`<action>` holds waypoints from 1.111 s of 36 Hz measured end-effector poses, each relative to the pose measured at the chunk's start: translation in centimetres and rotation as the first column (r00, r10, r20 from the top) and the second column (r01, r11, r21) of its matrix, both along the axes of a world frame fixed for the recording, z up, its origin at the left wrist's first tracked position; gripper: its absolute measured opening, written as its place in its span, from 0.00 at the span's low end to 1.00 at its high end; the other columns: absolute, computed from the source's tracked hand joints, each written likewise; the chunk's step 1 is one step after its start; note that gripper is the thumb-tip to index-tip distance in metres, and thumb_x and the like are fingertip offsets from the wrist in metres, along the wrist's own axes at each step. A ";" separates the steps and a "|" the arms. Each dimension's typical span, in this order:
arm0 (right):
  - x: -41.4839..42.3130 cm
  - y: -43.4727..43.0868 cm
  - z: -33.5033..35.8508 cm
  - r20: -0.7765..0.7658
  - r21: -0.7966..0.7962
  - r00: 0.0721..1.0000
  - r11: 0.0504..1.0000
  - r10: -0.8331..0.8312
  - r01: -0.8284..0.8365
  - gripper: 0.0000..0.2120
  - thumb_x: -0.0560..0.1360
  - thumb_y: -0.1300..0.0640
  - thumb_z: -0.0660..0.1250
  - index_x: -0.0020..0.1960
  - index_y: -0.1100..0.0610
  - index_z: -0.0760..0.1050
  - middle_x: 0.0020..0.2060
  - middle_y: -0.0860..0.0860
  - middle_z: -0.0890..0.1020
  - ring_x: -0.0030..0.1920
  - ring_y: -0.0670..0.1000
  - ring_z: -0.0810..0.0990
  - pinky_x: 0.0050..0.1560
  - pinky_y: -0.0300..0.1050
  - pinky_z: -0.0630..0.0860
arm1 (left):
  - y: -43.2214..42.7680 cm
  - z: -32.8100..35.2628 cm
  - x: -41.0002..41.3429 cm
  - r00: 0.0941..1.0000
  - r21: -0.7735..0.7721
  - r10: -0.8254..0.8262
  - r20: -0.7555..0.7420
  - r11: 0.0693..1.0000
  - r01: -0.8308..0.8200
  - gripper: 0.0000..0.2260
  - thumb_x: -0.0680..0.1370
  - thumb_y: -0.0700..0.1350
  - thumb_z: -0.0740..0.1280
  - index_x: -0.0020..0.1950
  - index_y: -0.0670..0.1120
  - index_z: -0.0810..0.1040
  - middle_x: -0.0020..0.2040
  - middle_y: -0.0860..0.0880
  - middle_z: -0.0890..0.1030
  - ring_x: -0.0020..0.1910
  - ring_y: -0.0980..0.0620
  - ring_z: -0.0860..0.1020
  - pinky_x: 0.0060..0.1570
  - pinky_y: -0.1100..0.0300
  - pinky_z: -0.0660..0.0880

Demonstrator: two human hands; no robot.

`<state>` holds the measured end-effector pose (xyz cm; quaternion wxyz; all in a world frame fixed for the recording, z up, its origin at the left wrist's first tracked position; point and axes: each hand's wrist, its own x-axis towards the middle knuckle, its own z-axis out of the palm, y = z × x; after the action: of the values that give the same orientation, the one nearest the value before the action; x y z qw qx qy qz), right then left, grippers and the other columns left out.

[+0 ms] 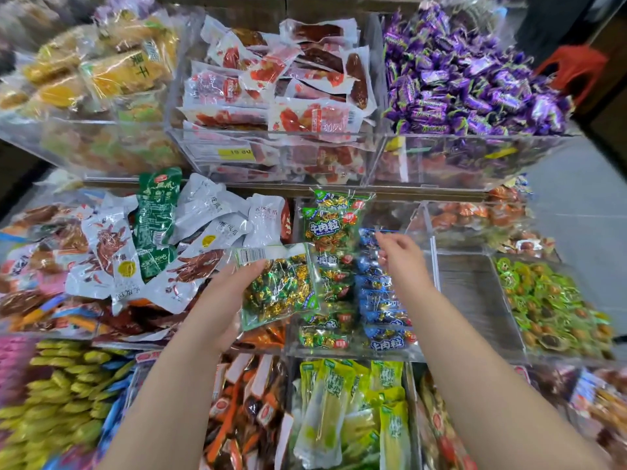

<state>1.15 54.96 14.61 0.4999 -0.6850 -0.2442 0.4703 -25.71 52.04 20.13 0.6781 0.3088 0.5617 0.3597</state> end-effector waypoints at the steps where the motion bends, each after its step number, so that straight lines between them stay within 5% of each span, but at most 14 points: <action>1: -0.5 -1.0 0.3 -0.154 -0.020 0.987 0.998 0.050 -0.053 0.08 0.75 0.50 0.68 0.46 0.54 0.74 0.37 0.50 0.77 0.34 0.45 0.75 0.35 0.38 0.73 | -0.1 0.2 0.4 1.000 0.010 -0.020 0.016 1.000 0.020 0.47 0.65 0.59 0.71 0.79 0.48 0.54 0.78 0.47 0.56 0.76 0.47 0.56 0.73 0.47 0.54; 4: -2.1 -3.6 1.1 -0.462 0.024 0.822 0.931 0.333 -0.364 0.11 0.75 0.50 0.67 0.52 0.56 0.76 0.35 0.49 0.80 0.35 0.46 0.79 0.37 0.41 0.77 | -0.1 0.5 2.1 0.997 0.035 -0.080 0.012 0.996 0.079 0.46 0.68 0.60 0.69 0.79 0.47 0.51 0.78 0.48 0.57 0.76 0.47 0.57 0.73 0.47 0.54; 8: -3.4 -5.4 1.1 -0.413 0.103 0.745 0.840 0.524 -0.533 0.24 0.64 0.53 0.77 0.58 0.53 0.76 0.49 0.51 0.81 0.50 0.50 0.82 0.51 0.51 0.79 | 0.5 0.7 4.3 0.960 0.120 -0.205 -0.190 0.966 0.230 0.26 0.76 0.60 0.66 0.69 0.49 0.70 0.67 0.47 0.76 0.65 0.46 0.74 0.68 0.42 0.67; 12: -2.6 -4.9 0.9 -0.201 0.072 0.830 0.853 0.520 -0.517 0.12 0.67 0.58 0.75 0.41 0.41 0.80 0.37 0.41 0.81 0.45 0.47 0.81 0.52 0.50 0.76 | 1.4 0.7 4.9 0.760 0.322 -0.080 -0.645 0.874 0.365 0.11 0.77 0.62 0.60 0.52 0.58 0.72 0.50 0.60 0.76 0.53 0.52 0.77 0.50 0.56 0.73; 14: -1.5 -4.2 0.6 -0.187 0.056 0.887 0.906 0.422 -0.419 0.15 0.68 0.61 0.74 0.47 0.44 0.77 0.46 0.45 0.79 0.48 0.48 0.80 0.53 0.50 0.76 | 2.5 -0.1 4.1 0.616 0.441 0.105 -0.781 0.791 0.424 0.20 0.77 0.61 0.61 0.62 0.51 0.73 0.60 0.54 0.76 0.65 0.48 0.71 0.60 0.52 0.69; 17: -0.1 -3.6 0.6 -0.047 0.057 0.947 0.948 0.317 -0.314 0.18 0.68 0.63 0.74 0.49 0.43 0.75 0.52 0.53 0.79 0.49 0.52 0.80 0.54 0.54 0.78 | 3.7 -1.0 3.1 0.303 0.284 0.125 -0.945 0.774 0.565 0.32 0.77 0.62 0.62 0.75 0.47 0.62 0.77 0.47 0.61 0.78 0.46 0.51 0.73 0.47 0.53; 21: -0.2 -3.3 1.9 0.391 0.310 0.909 0.909 0.144 -0.277 0.22 0.68 0.67 0.72 0.43 0.39 0.75 0.45 0.41 0.80 0.45 0.41 0.78 0.46 0.41 0.75 | 3.6 -0.2 3.9 0.645 0.379 0.065 -0.761 0.852 0.361 0.27 0.77 0.61 0.61 0.72 0.50 0.67 0.74 0.50 0.66 0.74 0.49 0.61 0.71 0.51 0.60; 24: -0.9 -3.3 3.3 0.702 0.524 0.712 0.685 -0.012 -0.506 0.26 0.62 0.76 0.66 0.48 0.47 0.77 0.51 0.43 0.76 0.55 0.40 0.73 0.60 0.34 0.68 | 3.6 2.3 4.9 0.959 0.230 -0.012 -0.283 0.970 0.080 0.14 0.79 0.59 0.61 0.56 0.50 0.74 0.57 0.47 0.81 0.54 0.49 0.80 0.53 0.55 0.75; 26: -1.5 -3.4 4.3 0.807 0.507 0.589 0.562 -0.043 -0.653 0.28 0.58 0.75 0.64 0.50 0.50 0.77 0.52 0.48 0.76 0.57 0.46 0.73 0.63 0.35 0.65 | 3.7 3.3 4.8 0.990 0.073 -0.138 0.022 0.988 0.136 0.12 0.78 0.55 0.63 0.55 0.48 0.74 0.47 0.46 0.85 0.44 0.50 0.84 0.41 0.56 0.79; 29: -2.6 -3.9 4.8 0.856 0.482 0.506 0.516 -0.106 -0.708 0.29 0.60 0.76 0.63 0.54 0.50 0.75 0.57 0.50 0.75 0.61 0.52 0.70 0.66 0.40 0.64 | 3.7 3.6 4.1 0.970 0.116 -0.236 0.061 0.967 0.228 0.08 0.77 0.41 0.67 0.55 0.47 0.77 0.46 0.48 0.82 0.37 0.58 0.83 0.31 0.63 0.77; 32: -4.0 -4.8 4.3 0.625 0.505 0.781 0.757 0.012 -0.416 0.31 0.70 0.73 0.61 0.60 0.40 0.70 0.64 0.41 0.68 0.66 0.48 0.68 0.63 0.37 0.69 | 4.0 3.1 3.7 0.986 0.149 -0.165 0.033 0.976 0.158 0.10 0.77 0.35 0.66 0.56 0.46 0.77 0.45 0.47 0.79 0.35 0.58 0.81 0.34 0.65 0.77; 34: -4.5 -5.1 4.1 0.031 0.389 0.997 0.917 0.075 -0.081 0.24 0.76 0.66 0.62 0.61 0.40 0.69 0.57 0.39 0.74 0.57 0.47 0.75 0.48 0.36 0.76 | 4.1 2.6 3.6 0.991 0.167 -0.135 -0.021 0.976 0.137 0.11 0.76 0.34 0.68 0.55 0.47 0.77 0.50 0.45 0.78 0.43 0.53 0.80 0.47 0.59 0.76; 36: -4.5 -5.0 3.4 -0.436 0.188 0.889 0.980 0.140 -0.062 0.13 0.76 0.53 0.63 0.60 0.48 0.72 0.48 0.49 0.75 0.41 0.48 0.77 0.36 0.43 0.77 | 4.0 2.1 3.7 0.986 0.209 -0.124 -0.108 0.967 0.144 0.12 0.75 0.35 0.70 0.51 0.51 0.76 0.51 0.46 0.79 0.47 0.51 0.78 0.49 0.58 0.75; 40: -4.5 -5.0 1.7 -0.536 0.189 0.780 0.946 0.323 -0.262 0.10 0.69 0.54 0.68 0.48 0.50 0.71 0.32 0.46 0.77 0.31 0.45 0.75 0.31 0.43 0.77 | 4.0 1.3 4.2 0.947 0.275 -0.181 -0.266 0.927 0.255 0.11 0.75 0.39 0.71 0.48 0.54 0.75 0.44 0.52 0.79 0.41 0.58 0.78 0.43 0.65 0.74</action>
<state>-3.35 49.97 16.32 0.5053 -0.4432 -0.2142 0.7088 -21.53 56.04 21.44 0.5866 0.5112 0.5377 0.3248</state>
